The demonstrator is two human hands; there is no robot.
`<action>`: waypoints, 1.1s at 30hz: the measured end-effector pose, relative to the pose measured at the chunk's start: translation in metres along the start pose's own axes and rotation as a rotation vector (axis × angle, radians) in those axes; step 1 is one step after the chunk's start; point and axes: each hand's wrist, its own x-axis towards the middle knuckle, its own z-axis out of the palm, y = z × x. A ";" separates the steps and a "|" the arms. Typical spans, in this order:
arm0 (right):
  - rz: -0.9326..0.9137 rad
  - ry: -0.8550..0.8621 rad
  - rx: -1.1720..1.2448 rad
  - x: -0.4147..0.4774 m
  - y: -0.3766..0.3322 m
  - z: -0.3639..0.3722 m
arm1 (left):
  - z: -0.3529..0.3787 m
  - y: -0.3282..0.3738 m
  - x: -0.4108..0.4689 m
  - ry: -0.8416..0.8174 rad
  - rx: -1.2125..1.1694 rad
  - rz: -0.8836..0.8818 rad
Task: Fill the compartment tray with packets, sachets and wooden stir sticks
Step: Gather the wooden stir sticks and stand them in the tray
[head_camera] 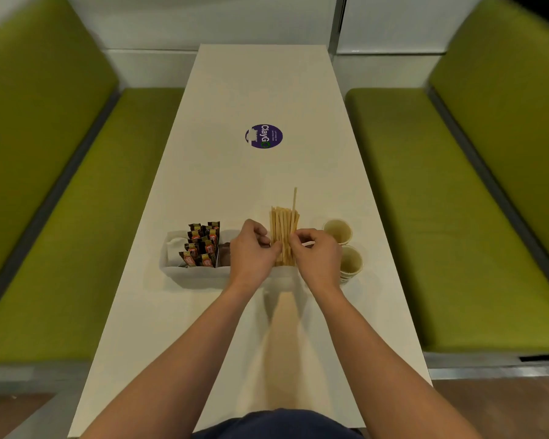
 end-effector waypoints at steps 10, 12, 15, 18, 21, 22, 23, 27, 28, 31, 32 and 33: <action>0.010 0.004 -0.094 -0.004 -0.004 0.000 | -0.002 0.009 0.011 -0.096 0.073 -0.002; 0.020 -0.013 -0.089 -0.002 -0.009 0.002 | 0.000 0.010 0.014 -0.108 0.144 0.044; 0.117 -0.112 -0.013 0.002 -0.020 0.003 | 0.005 0.010 0.016 -0.128 0.188 0.070; 0.206 -0.188 0.069 0.007 -0.027 0.004 | 0.008 0.014 0.017 -0.153 0.204 0.023; 0.164 -0.205 0.088 0.011 -0.030 0.007 | 0.011 0.019 0.020 -0.192 0.167 -0.044; 0.130 -0.214 0.084 0.011 -0.031 0.008 | 0.011 0.019 0.022 -0.210 0.165 -0.047; 0.097 -0.224 0.079 0.011 -0.032 0.008 | 0.011 0.019 0.023 -0.222 0.166 -0.035; 0.091 -0.242 0.072 0.011 -0.032 0.007 | 0.008 0.019 0.024 -0.226 0.155 0.042; 0.110 -0.246 0.072 0.011 -0.031 0.007 | 0.007 0.020 0.023 -0.229 0.147 0.059; 0.115 -0.232 0.070 0.011 -0.028 0.008 | 0.004 0.020 0.022 -0.232 0.131 0.042; 0.112 -0.223 0.071 0.010 -0.027 0.008 | 0.004 0.019 0.022 -0.229 0.128 0.036; 0.106 -0.217 0.069 0.010 -0.026 0.008 | 0.004 0.018 0.022 -0.232 0.137 0.041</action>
